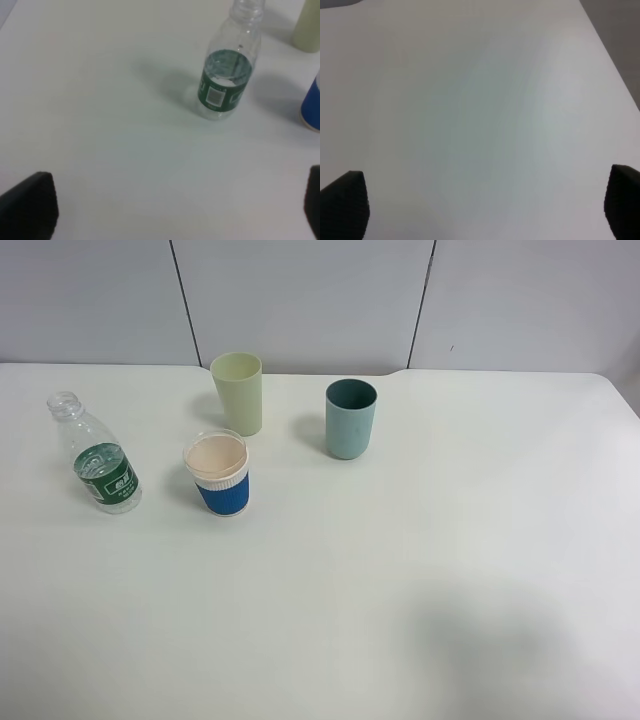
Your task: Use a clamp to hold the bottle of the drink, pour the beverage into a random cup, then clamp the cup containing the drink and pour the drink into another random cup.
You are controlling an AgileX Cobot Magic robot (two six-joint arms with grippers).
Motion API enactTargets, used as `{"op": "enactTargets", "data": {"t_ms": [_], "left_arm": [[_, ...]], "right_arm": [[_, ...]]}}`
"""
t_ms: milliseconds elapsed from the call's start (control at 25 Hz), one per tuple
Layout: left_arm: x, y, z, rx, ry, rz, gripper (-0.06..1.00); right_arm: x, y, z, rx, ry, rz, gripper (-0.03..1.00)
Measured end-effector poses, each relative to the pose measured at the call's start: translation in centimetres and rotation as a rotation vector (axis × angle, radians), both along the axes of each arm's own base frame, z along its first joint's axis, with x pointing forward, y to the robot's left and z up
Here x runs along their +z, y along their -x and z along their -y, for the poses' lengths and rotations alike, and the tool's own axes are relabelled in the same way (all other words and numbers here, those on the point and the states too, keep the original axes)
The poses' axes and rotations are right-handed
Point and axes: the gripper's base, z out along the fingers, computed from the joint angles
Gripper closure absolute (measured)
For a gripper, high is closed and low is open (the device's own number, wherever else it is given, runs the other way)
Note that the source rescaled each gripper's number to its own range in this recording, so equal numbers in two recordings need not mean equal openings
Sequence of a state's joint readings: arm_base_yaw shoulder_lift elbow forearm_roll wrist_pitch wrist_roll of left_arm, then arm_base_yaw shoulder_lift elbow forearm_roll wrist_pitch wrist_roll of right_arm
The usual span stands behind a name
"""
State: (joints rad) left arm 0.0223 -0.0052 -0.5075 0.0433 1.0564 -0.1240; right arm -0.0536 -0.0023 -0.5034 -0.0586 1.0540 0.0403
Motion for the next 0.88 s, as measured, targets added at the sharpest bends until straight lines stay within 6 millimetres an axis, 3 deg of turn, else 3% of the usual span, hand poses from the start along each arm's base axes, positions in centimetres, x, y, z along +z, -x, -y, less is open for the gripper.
{"op": "enactTargets", "data": {"t_ms": [880], "left_arm": [[0.0, 0.0, 0.0, 0.0, 0.0, 0.0, -0.05]], "right_arm": [[0.0, 0.0, 0.03, -0.002, 0.004, 0.0, 0.13]]}}
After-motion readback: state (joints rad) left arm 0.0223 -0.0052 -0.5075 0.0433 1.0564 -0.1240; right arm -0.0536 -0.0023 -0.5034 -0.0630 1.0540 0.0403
